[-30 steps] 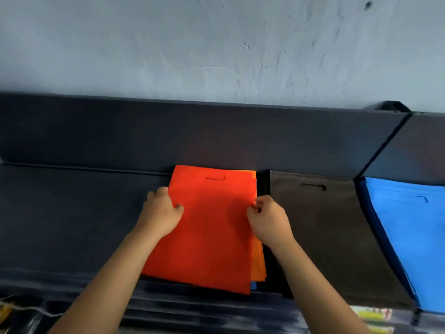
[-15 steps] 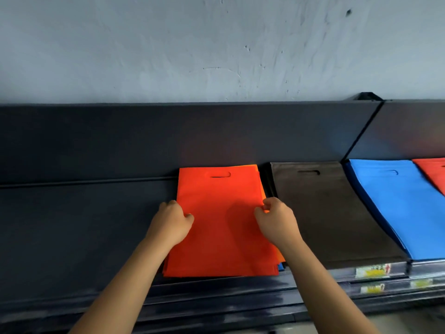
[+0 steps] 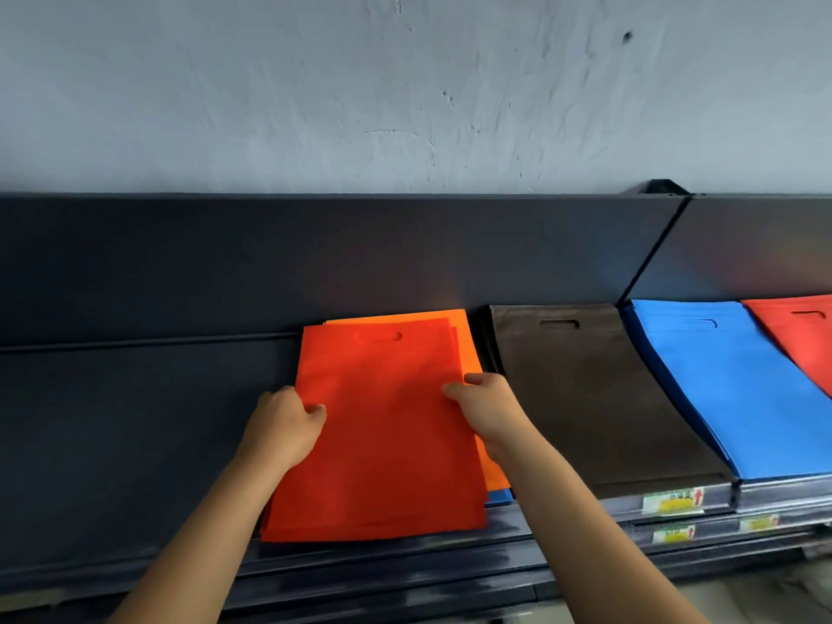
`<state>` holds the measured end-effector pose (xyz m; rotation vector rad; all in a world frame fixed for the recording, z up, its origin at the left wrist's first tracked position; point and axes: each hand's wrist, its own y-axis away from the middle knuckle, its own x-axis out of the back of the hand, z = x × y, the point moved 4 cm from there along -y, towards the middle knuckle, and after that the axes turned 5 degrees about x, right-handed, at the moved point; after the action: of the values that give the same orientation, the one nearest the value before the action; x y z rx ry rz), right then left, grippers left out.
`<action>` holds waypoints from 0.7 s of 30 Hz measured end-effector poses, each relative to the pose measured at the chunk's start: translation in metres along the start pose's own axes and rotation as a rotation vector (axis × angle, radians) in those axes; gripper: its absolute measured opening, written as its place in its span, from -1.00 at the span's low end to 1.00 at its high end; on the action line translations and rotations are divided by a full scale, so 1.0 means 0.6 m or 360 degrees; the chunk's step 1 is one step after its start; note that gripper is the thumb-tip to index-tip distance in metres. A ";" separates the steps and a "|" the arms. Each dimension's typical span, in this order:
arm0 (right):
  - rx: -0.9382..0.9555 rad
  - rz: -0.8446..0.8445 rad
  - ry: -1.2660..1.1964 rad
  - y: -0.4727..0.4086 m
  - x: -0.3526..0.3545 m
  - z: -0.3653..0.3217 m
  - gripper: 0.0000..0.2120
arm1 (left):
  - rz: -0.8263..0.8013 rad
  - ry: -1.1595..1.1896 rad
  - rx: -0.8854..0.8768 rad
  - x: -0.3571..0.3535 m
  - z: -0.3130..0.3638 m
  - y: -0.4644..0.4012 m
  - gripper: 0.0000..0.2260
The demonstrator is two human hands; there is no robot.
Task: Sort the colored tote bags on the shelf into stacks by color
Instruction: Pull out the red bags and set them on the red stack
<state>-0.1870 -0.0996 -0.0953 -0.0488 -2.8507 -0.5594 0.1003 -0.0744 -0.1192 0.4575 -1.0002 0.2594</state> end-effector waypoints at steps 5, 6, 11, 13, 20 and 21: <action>0.0072 -0.0092 0.0088 0.006 -0.024 -0.005 -0.73 | -0.0005 0.0450 0.0005 0.015 -0.002 0.008 -0.56; 0.0120 -0.0067 0.0141 0.008 -0.026 -0.011 -0.74 | -0.0006 0.0532 -0.0013 0.019 0.002 0.012 -0.58; 0.0186 -0.0023 0.0202 0.007 -0.018 -0.028 -0.83 | -0.0084 0.0720 0.0035 0.025 0.008 0.017 -0.56; 0.0195 -0.0010 0.0198 0.009 -0.007 -0.029 -0.84 | -0.0157 0.0767 0.0042 0.021 0.008 0.017 -0.59; 0.0260 0.0152 0.0345 0.055 0.065 -0.030 -0.67 | -0.0254 0.1002 -0.0113 -0.024 0.072 0.016 -0.73; 0.0251 0.0174 0.0362 0.061 0.080 -0.029 -0.66 | -0.0267 0.1001 -0.0143 -0.033 0.089 0.019 -0.74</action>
<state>-0.2267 -0.0729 -0.0549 -0.1059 -2.6411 -0.2959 0.0452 -0.0905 -0.1091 0.3418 -0.3548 0.1876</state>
